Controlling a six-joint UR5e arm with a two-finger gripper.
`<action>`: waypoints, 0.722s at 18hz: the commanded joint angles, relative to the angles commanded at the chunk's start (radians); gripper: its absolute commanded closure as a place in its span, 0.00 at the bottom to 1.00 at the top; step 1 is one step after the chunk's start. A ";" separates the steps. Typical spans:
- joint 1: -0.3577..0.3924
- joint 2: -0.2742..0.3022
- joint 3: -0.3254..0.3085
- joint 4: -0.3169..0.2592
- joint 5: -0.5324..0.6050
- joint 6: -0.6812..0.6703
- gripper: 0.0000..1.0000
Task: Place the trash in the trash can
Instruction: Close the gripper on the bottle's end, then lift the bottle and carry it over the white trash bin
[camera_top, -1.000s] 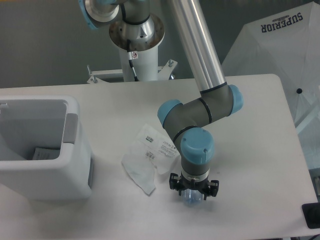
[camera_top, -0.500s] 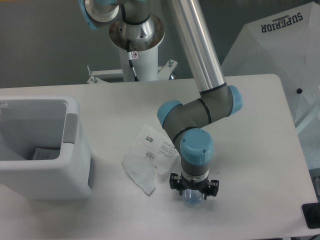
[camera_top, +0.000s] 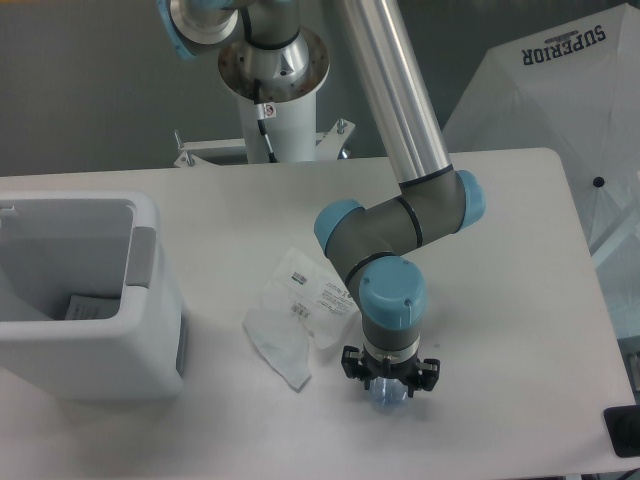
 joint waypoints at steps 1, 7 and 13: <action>0.002 0.000 0.000 0.000 0.000 0.000 0.33; 0.000 0.008 0.002 0.002 0.000 0.002 0.33; 0.005 0.100 0.041 0.014 -0.018 -0.003 0.33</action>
